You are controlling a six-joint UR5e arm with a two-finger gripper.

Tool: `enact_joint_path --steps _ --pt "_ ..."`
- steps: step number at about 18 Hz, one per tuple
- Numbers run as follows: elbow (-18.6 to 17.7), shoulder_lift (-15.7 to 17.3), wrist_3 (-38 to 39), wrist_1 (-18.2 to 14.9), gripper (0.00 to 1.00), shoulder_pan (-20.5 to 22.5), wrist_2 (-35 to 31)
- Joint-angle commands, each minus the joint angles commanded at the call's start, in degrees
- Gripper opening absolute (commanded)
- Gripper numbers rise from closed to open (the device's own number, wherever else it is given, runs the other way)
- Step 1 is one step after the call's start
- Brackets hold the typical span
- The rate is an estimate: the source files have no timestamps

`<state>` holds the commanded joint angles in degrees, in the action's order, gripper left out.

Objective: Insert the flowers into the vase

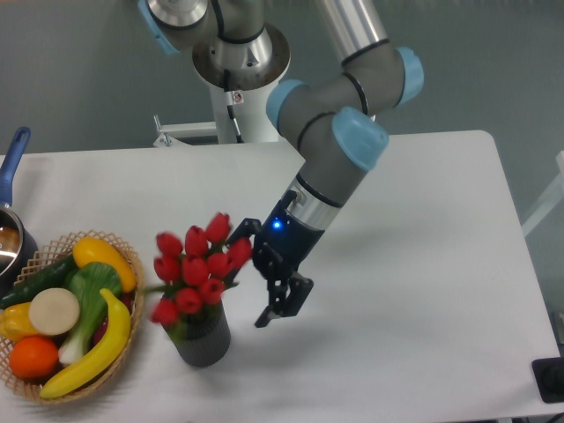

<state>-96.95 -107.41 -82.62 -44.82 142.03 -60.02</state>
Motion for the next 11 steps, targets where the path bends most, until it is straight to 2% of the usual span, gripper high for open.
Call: enact_joint_path --steps 5,11 --pt "-0.17 2.98 0.35 0.00 1.00 0.70 -1.68" --pt "0.97 6.41 3.95 -0.70 1.00 3.07 -11.24"
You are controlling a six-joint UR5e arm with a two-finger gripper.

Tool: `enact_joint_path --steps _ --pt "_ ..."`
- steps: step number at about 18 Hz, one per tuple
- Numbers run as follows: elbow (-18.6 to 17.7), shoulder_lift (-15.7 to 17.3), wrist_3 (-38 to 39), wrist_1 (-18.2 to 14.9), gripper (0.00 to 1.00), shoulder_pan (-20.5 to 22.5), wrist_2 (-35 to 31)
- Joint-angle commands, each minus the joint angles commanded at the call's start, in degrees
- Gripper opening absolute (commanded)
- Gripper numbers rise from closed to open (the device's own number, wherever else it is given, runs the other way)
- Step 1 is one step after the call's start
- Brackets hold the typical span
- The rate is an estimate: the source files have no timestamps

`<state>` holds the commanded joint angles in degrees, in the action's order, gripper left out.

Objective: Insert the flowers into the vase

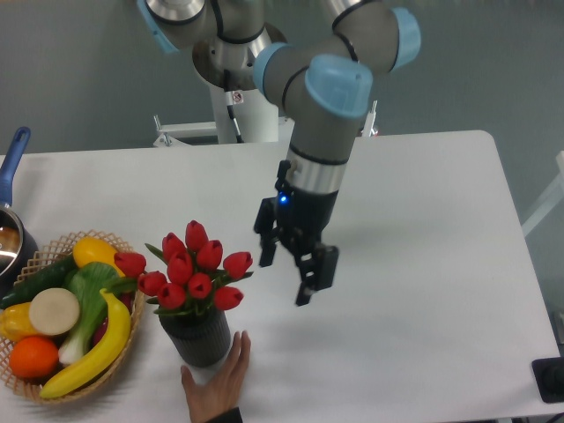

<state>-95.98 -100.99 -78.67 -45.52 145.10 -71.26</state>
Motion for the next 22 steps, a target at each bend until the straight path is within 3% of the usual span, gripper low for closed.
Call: enact_joint_path --steps 2,7,10,13,18,22 --pt "-0.09 1.84 0.27 -0.79 1.00 0.88 -2.73" --pt "1.40 7.12 -0.43 -4.13 1.00 5.45 -2.66" --pt "2.55 9.49 -0.78 -10.62 1.00 6.86 -2.22" --pt "2.03 11.34 -3.67 -12.83 1.00 8.70 -2.04" --pt "1.41 14.59 -17.19 -22.57 1.00 15.81 2.43" --pt "0.88 16.35 -21.87 -26.19 1.00 18.72 4.37"
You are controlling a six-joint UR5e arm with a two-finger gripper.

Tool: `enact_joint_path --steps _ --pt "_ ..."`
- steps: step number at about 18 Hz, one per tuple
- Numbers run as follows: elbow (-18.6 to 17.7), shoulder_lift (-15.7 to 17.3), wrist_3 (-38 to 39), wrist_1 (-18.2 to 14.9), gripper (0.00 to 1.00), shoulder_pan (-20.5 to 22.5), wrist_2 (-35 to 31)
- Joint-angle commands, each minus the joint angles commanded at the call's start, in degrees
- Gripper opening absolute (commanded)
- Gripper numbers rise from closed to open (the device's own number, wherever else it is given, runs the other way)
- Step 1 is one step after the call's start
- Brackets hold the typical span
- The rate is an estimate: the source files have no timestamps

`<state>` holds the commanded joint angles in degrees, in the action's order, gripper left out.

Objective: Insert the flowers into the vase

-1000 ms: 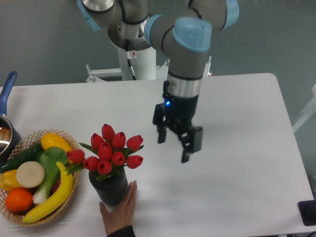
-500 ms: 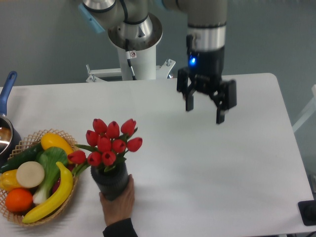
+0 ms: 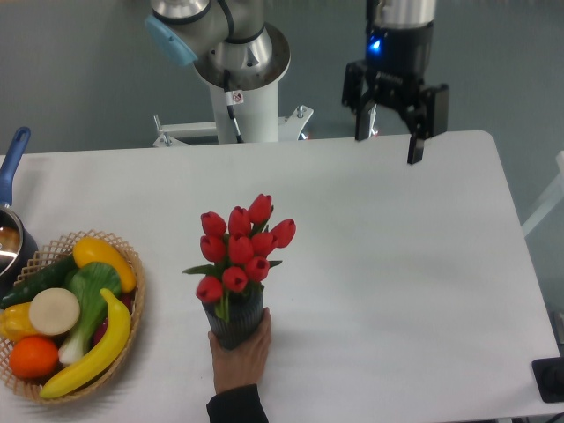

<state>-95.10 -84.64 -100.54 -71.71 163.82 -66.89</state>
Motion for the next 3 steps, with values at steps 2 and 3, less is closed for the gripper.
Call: enact_joint_path --steps 2,3 --pt "-0.70 0.97 -2.02 -1.23 1.00 1.67 0.71" --pt "-1.05 1.23 -2.99 -1.50 1.00 1.76 0.71"
